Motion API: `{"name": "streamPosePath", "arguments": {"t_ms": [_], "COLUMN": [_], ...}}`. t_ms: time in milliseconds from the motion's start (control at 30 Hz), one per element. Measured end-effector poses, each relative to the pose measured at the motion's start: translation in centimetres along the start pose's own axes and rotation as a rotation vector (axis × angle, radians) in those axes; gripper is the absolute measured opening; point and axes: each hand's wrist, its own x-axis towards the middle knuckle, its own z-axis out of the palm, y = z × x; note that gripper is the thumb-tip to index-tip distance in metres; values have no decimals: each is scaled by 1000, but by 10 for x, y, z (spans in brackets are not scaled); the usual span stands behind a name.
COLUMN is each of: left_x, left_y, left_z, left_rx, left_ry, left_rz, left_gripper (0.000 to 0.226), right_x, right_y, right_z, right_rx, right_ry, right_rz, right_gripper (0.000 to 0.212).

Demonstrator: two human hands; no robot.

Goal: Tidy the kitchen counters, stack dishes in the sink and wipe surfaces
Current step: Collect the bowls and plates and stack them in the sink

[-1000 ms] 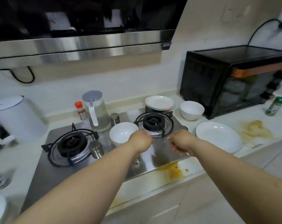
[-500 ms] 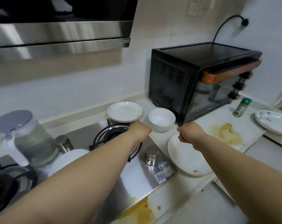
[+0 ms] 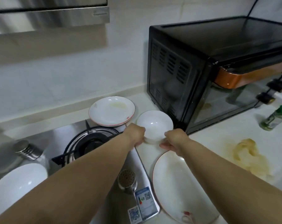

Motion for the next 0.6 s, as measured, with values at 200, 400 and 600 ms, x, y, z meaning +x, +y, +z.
{"name": "streamPosePath", "arguments": {"t_ms": [200,400,600], "left_x": [1,-40,-101], "left_y": [-2,17,5], "left_z": [2,-32,-96], "left_rx": [-89,-139,-215], "left_ry": [33,108,90], "left_rz": [18,146,166], "left_gripper": [41,49,47], "right_x": [8,-40,-103], "right_y": [-2,-38,-56], "right_z": [4,11,49], "right_rx": [34,44,-128], "right_ry": [-4,71,-83], "right_rz": [-4,-134,-256], "right_gripper": [39,55,34]}}
